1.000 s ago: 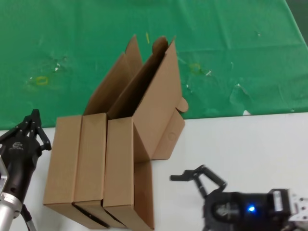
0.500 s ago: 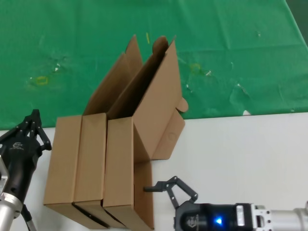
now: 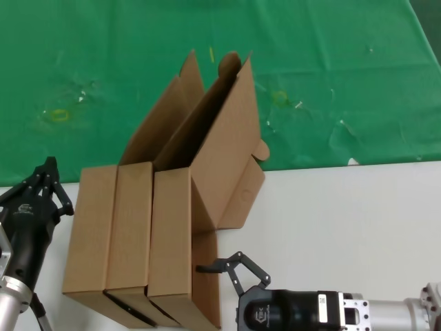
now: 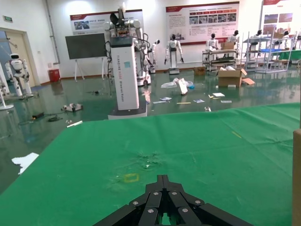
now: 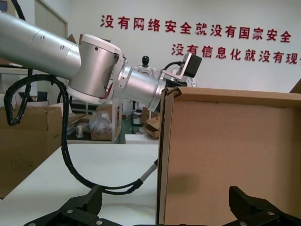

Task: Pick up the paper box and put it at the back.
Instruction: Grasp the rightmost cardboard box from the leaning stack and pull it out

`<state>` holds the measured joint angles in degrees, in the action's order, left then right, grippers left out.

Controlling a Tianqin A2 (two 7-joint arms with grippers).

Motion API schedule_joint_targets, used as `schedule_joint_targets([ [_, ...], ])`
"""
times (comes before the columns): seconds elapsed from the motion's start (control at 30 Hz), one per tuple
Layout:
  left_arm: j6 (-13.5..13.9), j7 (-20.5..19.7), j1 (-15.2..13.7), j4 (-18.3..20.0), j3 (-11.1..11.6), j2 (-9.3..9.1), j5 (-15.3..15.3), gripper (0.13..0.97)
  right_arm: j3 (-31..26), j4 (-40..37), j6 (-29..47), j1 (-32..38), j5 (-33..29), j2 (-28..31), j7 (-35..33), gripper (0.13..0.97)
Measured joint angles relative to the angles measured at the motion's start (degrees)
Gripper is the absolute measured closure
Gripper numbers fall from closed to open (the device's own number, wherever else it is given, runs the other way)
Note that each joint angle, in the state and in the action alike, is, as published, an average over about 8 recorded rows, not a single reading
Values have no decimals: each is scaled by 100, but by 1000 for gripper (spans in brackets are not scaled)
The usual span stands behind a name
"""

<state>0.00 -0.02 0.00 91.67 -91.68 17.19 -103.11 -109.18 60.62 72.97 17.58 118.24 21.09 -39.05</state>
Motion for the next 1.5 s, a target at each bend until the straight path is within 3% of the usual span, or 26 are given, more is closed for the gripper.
schedule_joint_targets([
  [0.3, 0, 0, 0, 0, 0, 0, 0, 953, 135, -15, 94, -27, -81, -11, 46, 148],
  [0.6, 0, 0, 0, 0, 0, 0, 0, 953, 226, -78, 216, -10, -139, 8, 27, 237],
  [0.9, 0, 0, 0, 0, 0, 0, 0, 953, 268, -82, 327, -3, -182, 24, 54, 397],
  [1.17, 0, 0, 0, 0, 0, 0, 0, 953, 284, -90, 419, -5, -211, 35, 40, 620],
  [1.3, 0, 0, 0, 0, 0, 0, 0, 953, 296, -112, 426, -1, -231, 28, 19, 620],
  [1.5, 0, 1, 0, 0, 0, 0, 0, 953, 315, -170, 436, 24, -255, 21, -10, 756],
])
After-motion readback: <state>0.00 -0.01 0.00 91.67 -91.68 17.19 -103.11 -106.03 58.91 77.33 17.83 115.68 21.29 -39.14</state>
